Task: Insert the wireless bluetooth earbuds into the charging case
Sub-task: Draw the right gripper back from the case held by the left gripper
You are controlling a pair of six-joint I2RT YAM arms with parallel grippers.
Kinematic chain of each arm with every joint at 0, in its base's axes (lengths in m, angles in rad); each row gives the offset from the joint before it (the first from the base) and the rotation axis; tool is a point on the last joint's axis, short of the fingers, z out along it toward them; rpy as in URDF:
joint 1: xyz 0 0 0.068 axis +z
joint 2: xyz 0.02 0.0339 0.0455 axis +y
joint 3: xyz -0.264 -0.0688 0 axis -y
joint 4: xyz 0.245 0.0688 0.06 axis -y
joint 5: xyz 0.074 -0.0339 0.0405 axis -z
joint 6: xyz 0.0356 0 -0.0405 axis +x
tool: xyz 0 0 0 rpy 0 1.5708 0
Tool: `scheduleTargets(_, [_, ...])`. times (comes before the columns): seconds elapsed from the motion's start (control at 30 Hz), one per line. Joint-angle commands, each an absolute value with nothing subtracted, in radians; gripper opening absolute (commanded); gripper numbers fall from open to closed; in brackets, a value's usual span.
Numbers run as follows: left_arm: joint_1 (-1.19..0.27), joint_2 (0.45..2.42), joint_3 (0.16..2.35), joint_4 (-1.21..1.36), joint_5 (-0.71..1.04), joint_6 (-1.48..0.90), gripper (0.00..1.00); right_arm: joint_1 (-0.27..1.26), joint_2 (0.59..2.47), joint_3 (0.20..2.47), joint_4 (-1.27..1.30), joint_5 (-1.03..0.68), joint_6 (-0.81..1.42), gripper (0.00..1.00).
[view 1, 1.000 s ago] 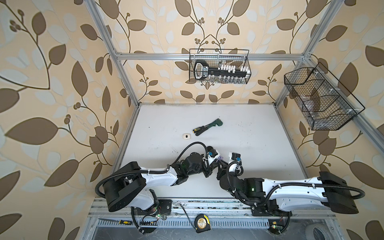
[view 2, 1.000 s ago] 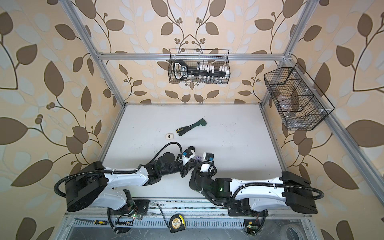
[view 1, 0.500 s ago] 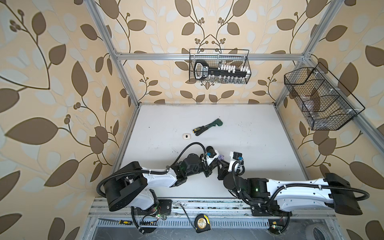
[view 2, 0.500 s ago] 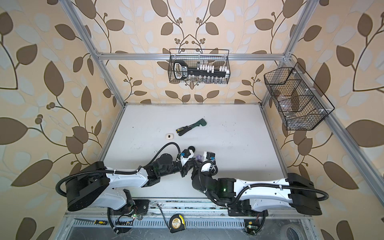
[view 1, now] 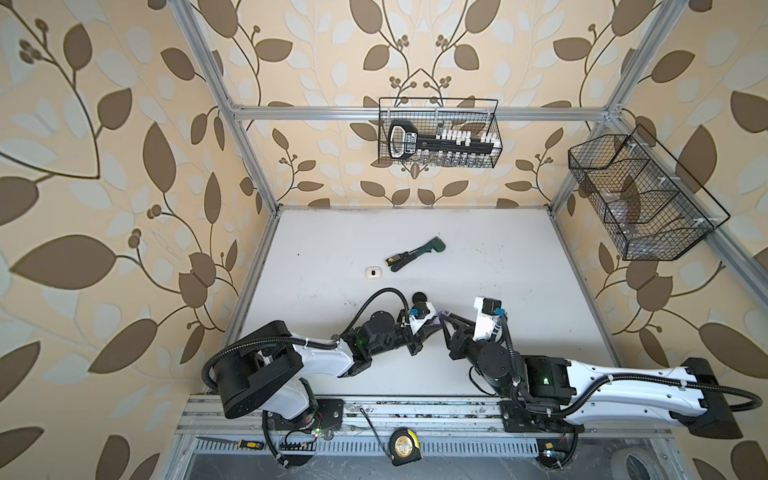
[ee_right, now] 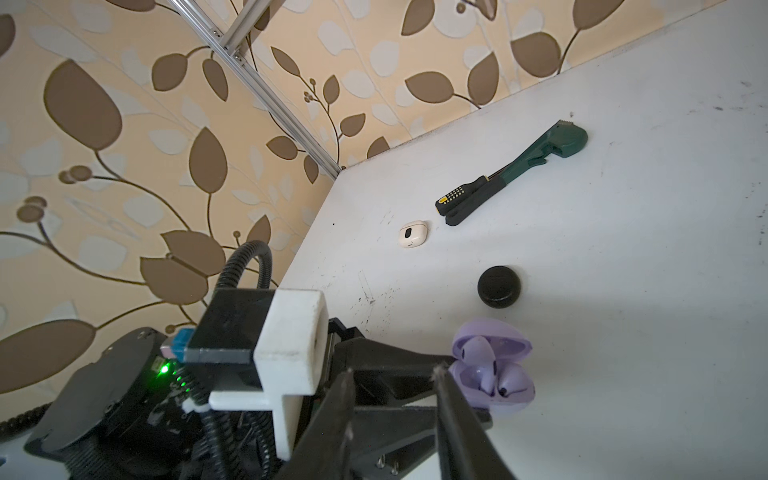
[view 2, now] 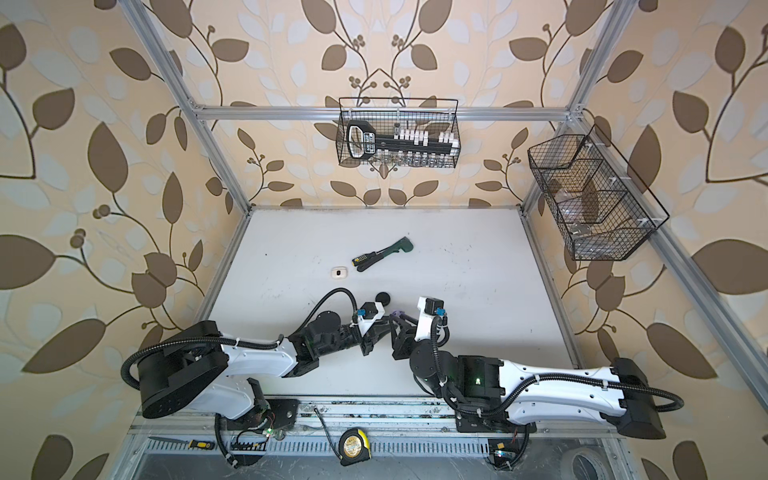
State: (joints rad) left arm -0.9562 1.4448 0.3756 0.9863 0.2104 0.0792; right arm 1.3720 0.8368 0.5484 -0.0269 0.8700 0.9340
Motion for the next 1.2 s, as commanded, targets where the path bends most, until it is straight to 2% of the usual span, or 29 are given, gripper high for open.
scheduleTargets(0.0, [-0.962, 1.472, 0.359, 1.126, 0.272, 0.112, 0.00, 1.370, 0.814, 0.572, -0.109, 0.907, 0.899, 0.33])
scheduleTargets(0.2, [-0.962, 1.524, 0.324, 1.276, 0.328, 0.129, 0.00, 1.279, 0.821, 0.562, -0.156, 0.800, 0.906, 0.31])
scheduleTargets(0.47, [-0.962, 1.605, 0.304, 1.417, 0.336, 0.163, 0.00, 1.262, 0.837, 0.555, -0.143, 0.764, 0.895, 0.29])
scheduleTargets(1.17, [-0.962, 1.596, 0.300, 1.419, 0.358, 0.383, 0.00, 1.226, 0.829, 0.567, -0.159, 0.688, 0.839, 0.26])
